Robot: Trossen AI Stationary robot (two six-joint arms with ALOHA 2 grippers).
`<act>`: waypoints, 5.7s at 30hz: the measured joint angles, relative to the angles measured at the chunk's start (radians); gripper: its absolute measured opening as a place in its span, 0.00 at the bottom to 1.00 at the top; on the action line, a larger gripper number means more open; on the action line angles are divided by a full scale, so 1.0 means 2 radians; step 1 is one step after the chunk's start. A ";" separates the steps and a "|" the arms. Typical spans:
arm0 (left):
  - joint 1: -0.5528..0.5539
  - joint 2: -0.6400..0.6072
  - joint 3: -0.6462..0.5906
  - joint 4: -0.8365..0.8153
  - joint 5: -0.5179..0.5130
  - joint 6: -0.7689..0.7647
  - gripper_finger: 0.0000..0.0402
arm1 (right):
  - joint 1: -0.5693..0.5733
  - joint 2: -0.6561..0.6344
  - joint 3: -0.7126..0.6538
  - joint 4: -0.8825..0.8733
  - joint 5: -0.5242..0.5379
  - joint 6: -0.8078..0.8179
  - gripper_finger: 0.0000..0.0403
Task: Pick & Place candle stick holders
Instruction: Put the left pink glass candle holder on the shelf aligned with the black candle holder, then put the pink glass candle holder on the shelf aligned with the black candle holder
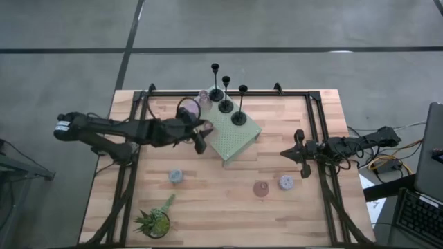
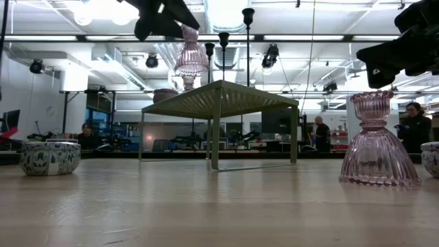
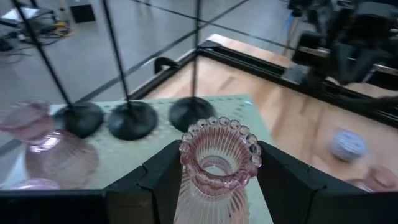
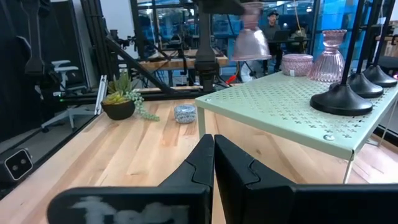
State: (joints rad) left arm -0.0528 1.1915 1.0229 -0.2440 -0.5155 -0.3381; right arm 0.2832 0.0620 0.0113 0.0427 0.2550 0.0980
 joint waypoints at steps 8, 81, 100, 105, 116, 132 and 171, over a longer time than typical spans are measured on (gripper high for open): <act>0.053 0.001 0.000 0.002 0.003 0.007 0.48 | 0.000 0.000 0.000 0.000 0.000 0.000 0.02; 0.134 0.113 -0.007 0.118 0.018 0.038 0.48 | 0.000 0.000 0.000 0.000 0.000 0.002 0.02; 0.133 0.113 -0.007 0.109 0.035 0.033 0.56 | 0.000 0.000 0.000 0.000 0.000 0.000 0.02; 0.132 0.113 -0.007 0.105 0.040 0.028 0.62 | 0.000 0.000 0.000 0.000 0.000 0.000 0.02; 0.123 0.088 -0.007 0.103 0.057 0.031 0.77 | 0.000 0.000 0.000 0.000 0.000 0.002 0.02; 0.083 0.042 -0.007 0.130 0.070 0.078 0.78 | 0.000 0.000 0.000 0.000 0.000 0.000 0.02; -0.130 0.280 -0.007 0.522 0.169 0.170 0.78 | 0.000 0.000 0.000 0.000 0.000 0.002 0.02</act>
State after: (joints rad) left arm -0.3122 1.7524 1.0097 0.8005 -0.1772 0.0026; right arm 0.2831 0.0620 0.0116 0.0427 0.2550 0.1017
